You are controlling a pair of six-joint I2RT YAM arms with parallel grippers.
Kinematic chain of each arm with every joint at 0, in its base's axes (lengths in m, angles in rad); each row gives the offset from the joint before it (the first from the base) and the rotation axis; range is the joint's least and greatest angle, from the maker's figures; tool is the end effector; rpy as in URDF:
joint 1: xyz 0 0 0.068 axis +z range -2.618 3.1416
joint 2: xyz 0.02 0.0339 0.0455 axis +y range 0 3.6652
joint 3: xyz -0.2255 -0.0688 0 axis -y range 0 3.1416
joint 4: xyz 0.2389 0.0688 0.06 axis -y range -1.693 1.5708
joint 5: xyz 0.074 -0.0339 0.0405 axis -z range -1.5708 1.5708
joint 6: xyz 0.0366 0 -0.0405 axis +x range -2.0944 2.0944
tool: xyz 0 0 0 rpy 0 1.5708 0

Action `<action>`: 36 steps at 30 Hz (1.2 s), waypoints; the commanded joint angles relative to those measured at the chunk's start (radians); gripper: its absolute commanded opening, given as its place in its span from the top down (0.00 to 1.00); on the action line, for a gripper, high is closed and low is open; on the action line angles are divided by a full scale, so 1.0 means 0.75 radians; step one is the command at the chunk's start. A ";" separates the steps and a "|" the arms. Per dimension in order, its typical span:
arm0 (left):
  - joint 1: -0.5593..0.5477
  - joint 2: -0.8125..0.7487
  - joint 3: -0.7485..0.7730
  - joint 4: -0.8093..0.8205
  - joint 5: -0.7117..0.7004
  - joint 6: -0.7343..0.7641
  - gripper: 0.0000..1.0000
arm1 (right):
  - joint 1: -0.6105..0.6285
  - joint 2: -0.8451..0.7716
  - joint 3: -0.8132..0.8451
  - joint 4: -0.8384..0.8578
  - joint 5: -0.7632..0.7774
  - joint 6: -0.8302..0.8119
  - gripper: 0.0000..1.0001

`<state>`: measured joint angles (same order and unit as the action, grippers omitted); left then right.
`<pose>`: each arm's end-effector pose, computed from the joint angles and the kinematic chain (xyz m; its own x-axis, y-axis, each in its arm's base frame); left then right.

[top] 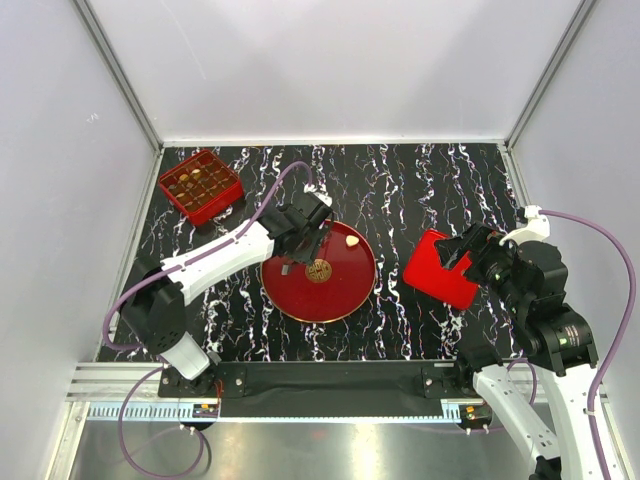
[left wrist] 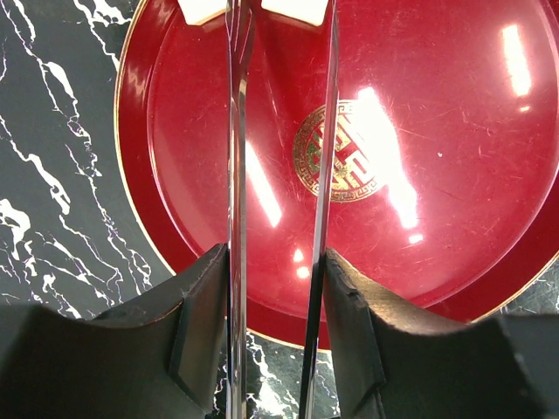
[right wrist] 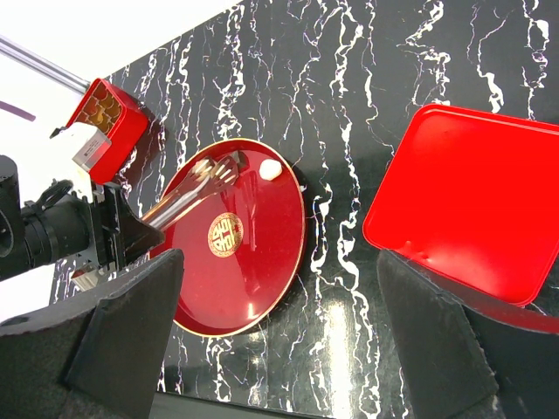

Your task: Pack the chocolate

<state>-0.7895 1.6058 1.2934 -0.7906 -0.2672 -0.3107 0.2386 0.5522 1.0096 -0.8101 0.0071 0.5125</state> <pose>0.2343 -0.2225 0.2250 -0.7822 0.3699 -0.5014 0.3800 0.9209 0.0865 0.1163 0.0280 0.3529 -0.4052 0.4061 -0.8191 -0.0357 0.8882 0.4580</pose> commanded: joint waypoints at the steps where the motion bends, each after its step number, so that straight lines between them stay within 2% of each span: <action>1: -0.007 -0.002 0.006 0.056 0.004 0.011 0.52 | 0.001 -0.008 0.037 0.031 0.017 -0.008 0.00; 13: -0.013 -0.114 0.108 -0.109 0.013 -0.019 0.64 | 0.001 -0.020 0.053 0.021 0.013 0.000 0.00; 18: -0.013 -0.194 0.171 -0.197 0.017 -0.046 0.65 | 0.001 -0.020 0.053 0.023 0.009 0.010 0.00; 22: 0.016 -0.196 0.298 -0.255 -0.044 -0.021 0.65 | 0.001 -0.022 0.041 0.037 0.001 0.016 0.00; 28: 0.302 -0.108 0.482 -0.273 -0.024 0.087 0.66 | -0.001 -0.014 0.016 0.057 -0.007 0.020 0.00; 32: 0.591 -0.002 0.603 -0.245 0.059 0.120 0.66 | 0.001 -0.010 -0.015 0.078 -0.052 0.030 0.00; 36: 0.737 0.168 0.736 -0.222 0.068 0.122 0.66 | 0.001 0.008 -0.019 0.090 -0.050 0.016 0.00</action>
<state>-0.2913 1.6676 1.7664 -0.9920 -0.2394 -0.2504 0.2386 0.5453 0.9974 -0.7891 -0.0185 0.5278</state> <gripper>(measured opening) 0.375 0.994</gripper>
